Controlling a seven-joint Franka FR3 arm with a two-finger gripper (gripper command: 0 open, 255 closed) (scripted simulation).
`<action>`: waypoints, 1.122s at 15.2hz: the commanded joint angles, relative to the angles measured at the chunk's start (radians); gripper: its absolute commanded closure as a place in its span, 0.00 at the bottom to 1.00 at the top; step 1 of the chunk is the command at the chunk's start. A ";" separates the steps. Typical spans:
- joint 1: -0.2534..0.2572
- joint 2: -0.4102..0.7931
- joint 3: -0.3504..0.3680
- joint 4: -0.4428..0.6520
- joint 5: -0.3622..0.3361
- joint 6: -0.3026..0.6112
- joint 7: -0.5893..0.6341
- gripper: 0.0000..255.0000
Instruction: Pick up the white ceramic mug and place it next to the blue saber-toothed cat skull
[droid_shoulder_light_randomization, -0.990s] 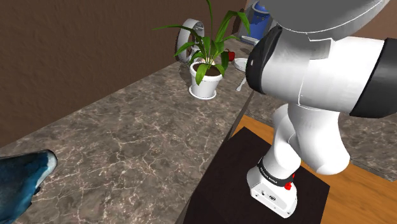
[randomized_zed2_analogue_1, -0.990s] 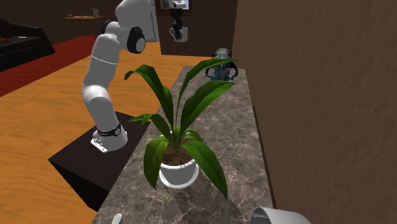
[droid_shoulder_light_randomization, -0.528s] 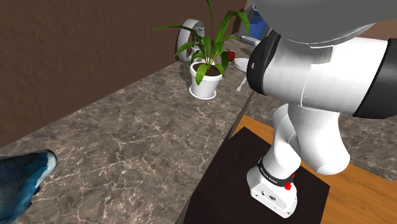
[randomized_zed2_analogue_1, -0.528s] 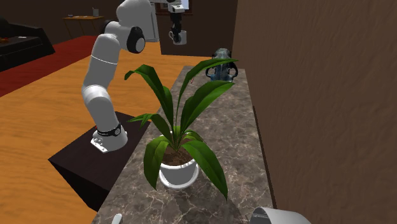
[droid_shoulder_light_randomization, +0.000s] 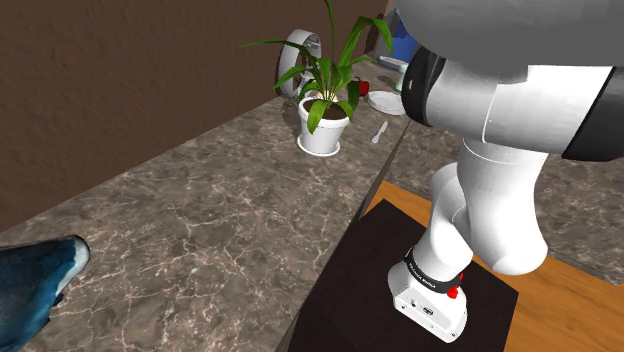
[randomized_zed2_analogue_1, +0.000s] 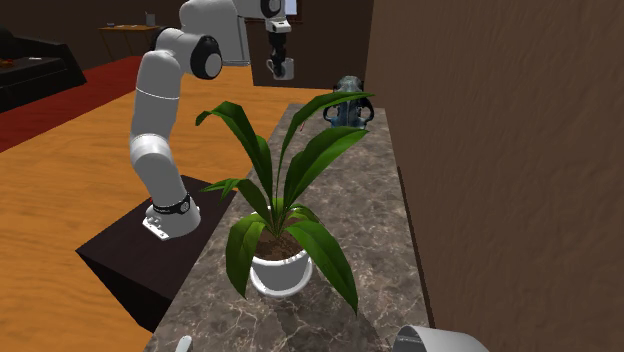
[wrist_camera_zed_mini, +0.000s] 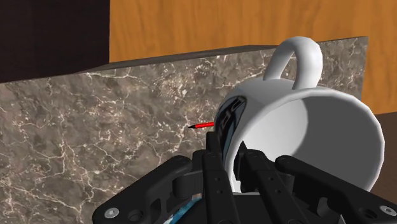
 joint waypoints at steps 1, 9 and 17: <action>-0.015 -0.016 0.002 -0.050 0.009 0.035 -0.001 1.00; -0.049 -0.049 0.002 -0.206 0.026 0.161 -0.003 1.00; -0.067 -0.058 -0.001 -0.328 0.029 0.273 -0.001 1.00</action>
